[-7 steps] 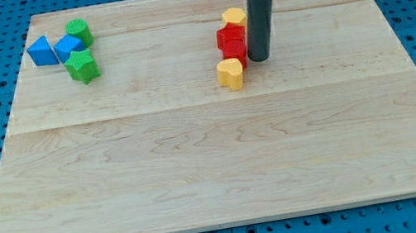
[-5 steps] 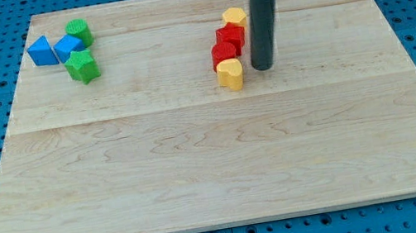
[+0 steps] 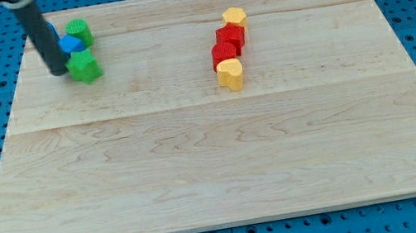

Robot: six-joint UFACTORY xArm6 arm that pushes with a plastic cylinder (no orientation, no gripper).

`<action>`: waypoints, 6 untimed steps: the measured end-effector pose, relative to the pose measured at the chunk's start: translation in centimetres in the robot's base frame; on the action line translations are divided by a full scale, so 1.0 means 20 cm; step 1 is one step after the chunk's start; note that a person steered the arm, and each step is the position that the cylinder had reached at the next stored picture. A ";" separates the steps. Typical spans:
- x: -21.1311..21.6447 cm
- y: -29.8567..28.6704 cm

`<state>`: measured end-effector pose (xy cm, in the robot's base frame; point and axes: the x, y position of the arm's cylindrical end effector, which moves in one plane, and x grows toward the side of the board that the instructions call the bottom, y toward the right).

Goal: Move the green star below the yellow heart

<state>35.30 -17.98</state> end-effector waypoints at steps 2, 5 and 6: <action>-0.09 0.09; -0.03 0.55; -0.14 0.62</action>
<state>32.57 -5.57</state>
